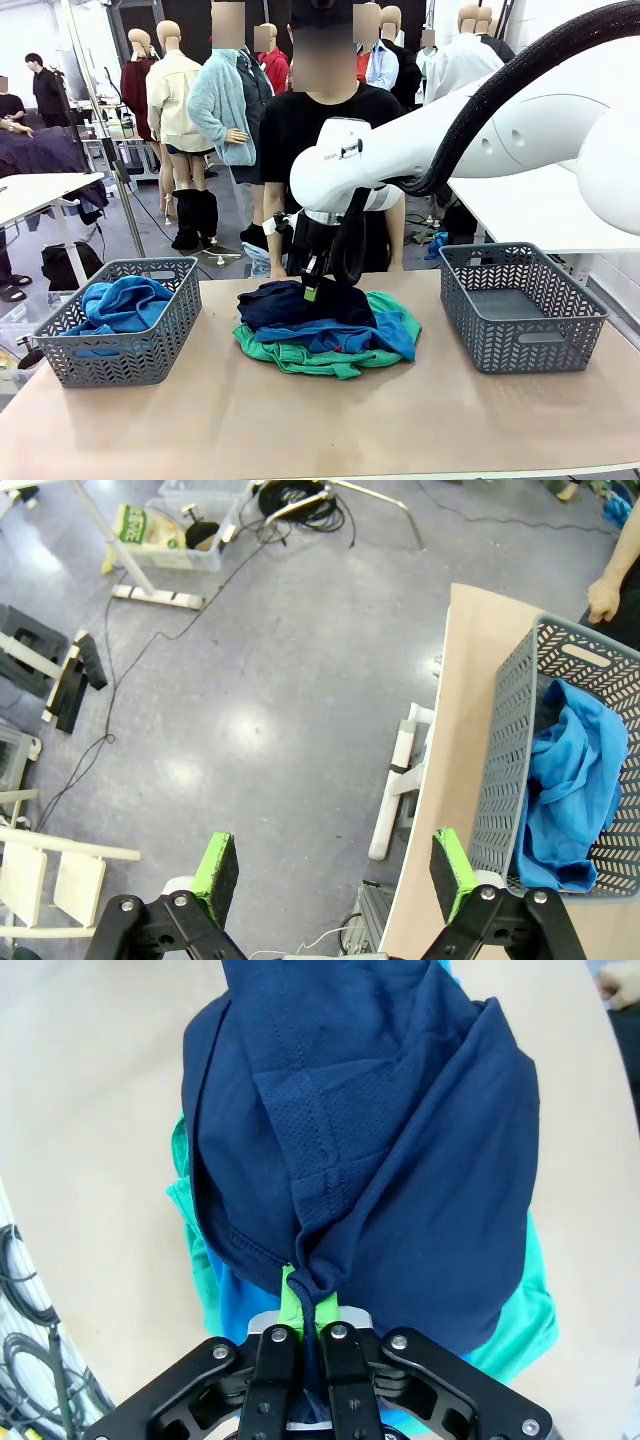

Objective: Sort the tops and bottoms.
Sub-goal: Lift clothes from the center of the table with your right hand, then sort the clothes according to human instructions.

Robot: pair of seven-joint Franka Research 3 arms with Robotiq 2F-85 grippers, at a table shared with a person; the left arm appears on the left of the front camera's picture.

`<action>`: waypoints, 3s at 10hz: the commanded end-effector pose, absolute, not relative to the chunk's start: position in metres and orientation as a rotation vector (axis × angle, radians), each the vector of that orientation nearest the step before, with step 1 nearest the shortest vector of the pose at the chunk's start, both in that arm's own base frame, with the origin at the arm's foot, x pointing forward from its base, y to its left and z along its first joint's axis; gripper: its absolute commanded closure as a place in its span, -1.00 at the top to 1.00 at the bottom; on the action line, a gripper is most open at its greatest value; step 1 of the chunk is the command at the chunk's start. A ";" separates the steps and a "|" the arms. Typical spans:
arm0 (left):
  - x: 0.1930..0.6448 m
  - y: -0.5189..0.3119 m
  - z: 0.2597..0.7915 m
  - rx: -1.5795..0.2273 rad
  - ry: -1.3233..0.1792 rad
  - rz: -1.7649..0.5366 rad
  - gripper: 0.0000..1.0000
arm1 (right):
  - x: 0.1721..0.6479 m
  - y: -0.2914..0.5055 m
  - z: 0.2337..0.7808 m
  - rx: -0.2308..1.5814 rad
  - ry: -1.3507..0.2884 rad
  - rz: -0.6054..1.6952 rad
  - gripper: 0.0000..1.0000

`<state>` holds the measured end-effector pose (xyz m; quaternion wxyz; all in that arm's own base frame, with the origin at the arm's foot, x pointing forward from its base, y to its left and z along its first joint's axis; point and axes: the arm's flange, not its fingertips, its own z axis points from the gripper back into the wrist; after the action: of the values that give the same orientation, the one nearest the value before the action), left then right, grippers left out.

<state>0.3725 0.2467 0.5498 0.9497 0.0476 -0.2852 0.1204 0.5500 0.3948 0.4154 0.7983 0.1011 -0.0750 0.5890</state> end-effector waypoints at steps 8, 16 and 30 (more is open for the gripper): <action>0.372 0.247 0.550 0.098 -0.582 0.248 1.00 | 0.433 0.347 0.642 0.016 -0.522 1.228 -1.00; 0.372 0.247 0.550 0.098 -0.582 0.248 1.00 | 0.351 0.313 0.782 -0.019 -0.747 1.032 -1.00; 0.372 0.247 0.550 0.098 -0.582 0.248 1.00 | 0.354 0.309 0.778 -0.003 -0.746 1.067 -1.00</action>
<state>0.3724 0.2468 0.5501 0.9496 0.0477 -0.2854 0.1206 0.3551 0.3110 0.7780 0.7974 0.0038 -0.3459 0.4945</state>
